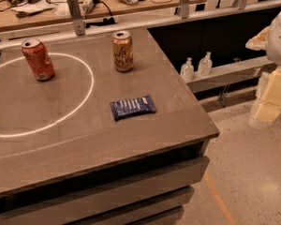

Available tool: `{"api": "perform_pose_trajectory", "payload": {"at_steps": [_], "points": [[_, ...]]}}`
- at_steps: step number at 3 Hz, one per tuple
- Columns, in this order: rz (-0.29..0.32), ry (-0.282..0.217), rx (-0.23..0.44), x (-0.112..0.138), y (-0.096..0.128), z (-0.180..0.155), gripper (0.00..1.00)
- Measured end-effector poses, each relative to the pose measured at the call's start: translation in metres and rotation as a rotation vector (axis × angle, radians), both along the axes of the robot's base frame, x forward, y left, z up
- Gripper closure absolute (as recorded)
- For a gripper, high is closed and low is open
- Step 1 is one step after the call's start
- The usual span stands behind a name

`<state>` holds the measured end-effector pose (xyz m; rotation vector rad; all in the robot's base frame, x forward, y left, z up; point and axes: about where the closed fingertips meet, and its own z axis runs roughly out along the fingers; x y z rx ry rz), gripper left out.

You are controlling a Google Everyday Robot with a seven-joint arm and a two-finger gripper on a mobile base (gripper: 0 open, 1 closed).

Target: Move rxbar blueberry near coke can

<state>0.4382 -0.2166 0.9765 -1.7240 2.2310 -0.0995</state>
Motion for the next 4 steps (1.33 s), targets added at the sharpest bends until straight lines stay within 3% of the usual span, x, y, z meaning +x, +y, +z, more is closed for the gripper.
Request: {"api": "perform_pose_trajectory", "payload": {"at_steps": [1, 2, 3, 4], "points": [[0.000, 0.000, 0.000, 0.000, 0.000, 0.000, 0.00], [0.047, -0.037, 0.088, 0.012, 0.010, -0.007, 0.00], [0.162, -0.090, 0.239, 0.032, 0.032, -0.019, 0.00], [0.250, -0.080, 0.353, 0.045, 0.050, -0.037, 0.00]]}}
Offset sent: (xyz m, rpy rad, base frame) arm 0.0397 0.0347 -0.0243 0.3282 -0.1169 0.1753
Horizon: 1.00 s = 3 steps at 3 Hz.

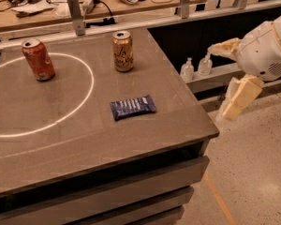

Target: Move rxbar blueberry near coke can

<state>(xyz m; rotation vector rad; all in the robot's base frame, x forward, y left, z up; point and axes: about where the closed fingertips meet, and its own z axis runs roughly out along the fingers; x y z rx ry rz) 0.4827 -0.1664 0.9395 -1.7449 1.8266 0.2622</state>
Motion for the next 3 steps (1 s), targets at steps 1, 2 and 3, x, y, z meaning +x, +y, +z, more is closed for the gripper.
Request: {"api": "perform_pose_trajectory", "payload": {"at_steps": [1, 2, 3], "points": [[0.089, 0.018, 0.073, 0.012, 0.015, -0.021, 0.00], [0.154, 0.020, 0.150, 0.023, 0.024, -0.039, 0.00], [0.154, 0.020, 0.150, 0.023, 0.024, -0.039, 0.00]]}}
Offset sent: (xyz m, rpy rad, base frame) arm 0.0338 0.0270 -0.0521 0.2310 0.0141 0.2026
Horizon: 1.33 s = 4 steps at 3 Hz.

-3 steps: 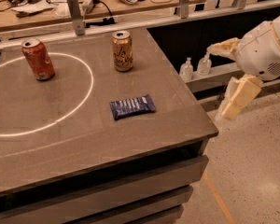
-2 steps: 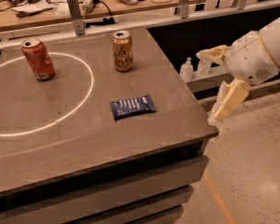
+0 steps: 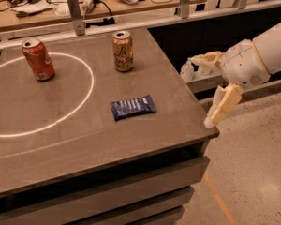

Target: Move rxbar blueberry near coke can

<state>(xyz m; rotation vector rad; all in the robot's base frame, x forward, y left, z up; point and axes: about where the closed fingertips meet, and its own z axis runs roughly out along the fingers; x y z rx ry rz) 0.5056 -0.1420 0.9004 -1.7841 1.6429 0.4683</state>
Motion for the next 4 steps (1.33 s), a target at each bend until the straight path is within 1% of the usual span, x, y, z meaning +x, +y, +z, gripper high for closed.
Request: {"api": "perform_pose_trajectory", "payload": {"at_steps": [1, 2, 3, 4], "points": [[0.009, -0.003, 0.048, 0.005, 0.011, -0.002, 0.00], [0.057, -0.016, 0.123, 0.016, 0.035, -0.002, 0.00], [0.113, 0.006, 0.157, 0.026, 0.057, -0.006, 0.00], [0.178, 0.045, 0.180, 0.032, 0.082, -0.014, 0.00]]}}
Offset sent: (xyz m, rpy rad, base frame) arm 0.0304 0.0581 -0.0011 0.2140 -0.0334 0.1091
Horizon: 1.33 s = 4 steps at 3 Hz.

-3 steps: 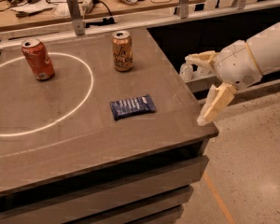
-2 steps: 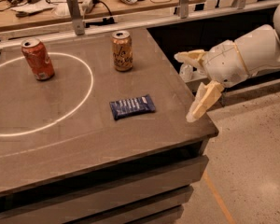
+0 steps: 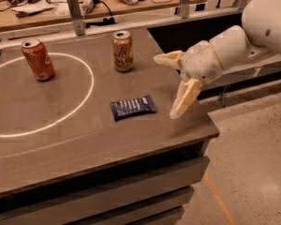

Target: Move rxbar blueberry near coke can

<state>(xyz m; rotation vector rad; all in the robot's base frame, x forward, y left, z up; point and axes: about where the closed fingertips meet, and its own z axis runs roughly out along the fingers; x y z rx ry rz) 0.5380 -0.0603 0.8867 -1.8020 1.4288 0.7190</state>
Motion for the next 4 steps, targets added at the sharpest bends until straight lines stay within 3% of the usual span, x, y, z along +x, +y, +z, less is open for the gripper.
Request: {"api": "perform_pose_trajectory", "payload": {"at_steps": [1, 2, 4], "points": [[0.046, 0.035, 0.025, 0.001, 0.029, -0.008, 0.00], [0.054, 0.057, 0.035, -0.001, 0.045, -0.013, 0.00], [0.059, 0.088, 0.068, -0.003, 0.063, -0.026, 0.00]]}}
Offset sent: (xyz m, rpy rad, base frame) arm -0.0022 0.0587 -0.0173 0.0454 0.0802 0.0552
